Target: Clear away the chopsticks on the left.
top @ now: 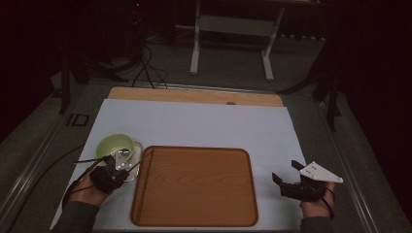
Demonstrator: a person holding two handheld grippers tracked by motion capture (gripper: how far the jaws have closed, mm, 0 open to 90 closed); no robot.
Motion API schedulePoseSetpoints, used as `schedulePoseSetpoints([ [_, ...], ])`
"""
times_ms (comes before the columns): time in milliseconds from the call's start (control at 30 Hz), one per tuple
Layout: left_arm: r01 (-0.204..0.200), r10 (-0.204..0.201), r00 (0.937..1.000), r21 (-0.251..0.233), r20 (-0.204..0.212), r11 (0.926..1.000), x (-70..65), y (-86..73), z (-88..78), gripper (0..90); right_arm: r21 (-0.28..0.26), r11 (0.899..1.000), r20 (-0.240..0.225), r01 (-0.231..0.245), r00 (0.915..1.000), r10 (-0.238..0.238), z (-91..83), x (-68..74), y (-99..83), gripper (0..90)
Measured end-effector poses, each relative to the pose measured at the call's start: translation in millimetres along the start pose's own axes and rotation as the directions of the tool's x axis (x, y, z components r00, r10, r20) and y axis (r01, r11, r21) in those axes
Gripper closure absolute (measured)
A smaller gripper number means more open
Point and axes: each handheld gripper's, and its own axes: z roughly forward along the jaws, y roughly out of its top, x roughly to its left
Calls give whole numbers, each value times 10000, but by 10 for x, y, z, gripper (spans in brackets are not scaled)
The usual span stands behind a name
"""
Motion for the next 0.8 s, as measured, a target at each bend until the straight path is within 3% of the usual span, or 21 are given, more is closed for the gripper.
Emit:
schedulePoseSetpoints([
  [300, 667, -642, 9974, -834, 319, 9943, -55, 119, -150, 857, -28, 10000, 18, 26, 10000, -26, -4, -5, 0, 141],
  [400, 1096, -1010, 9924, -1344, 698, 9848, -89, 195, -220, 857, -26, 10000, 5, 35, 10000, -35, -5, -3, 1, 141],
  [500, 1219, -1099, 9903, -1519, 851, 9808, -108, 239, -244, 857, -40, 10000, 7, 35, 10000, -34, -6, -4, 1, 141],
  [533, 1316, -1158, 9883, -1714, 993, 9764, -134, 291, -255, 857, -52, 10000, 11, 33, 10000, -33, -6, -5, 1, 141],
  [633, 1403, -1250, 9875, -1739, 957, 9747, -160, 362, -226, 858, -49, 10000, 16, 36, 10000, -35, -7, -5, 1, 141],
  [800, 1720, -1458, 9794, -1996, 1393, 9647, -229, 488, -188, 858, -50, 10000, 18, 42, 10000, -42, -8, -5, 2, 141],
])
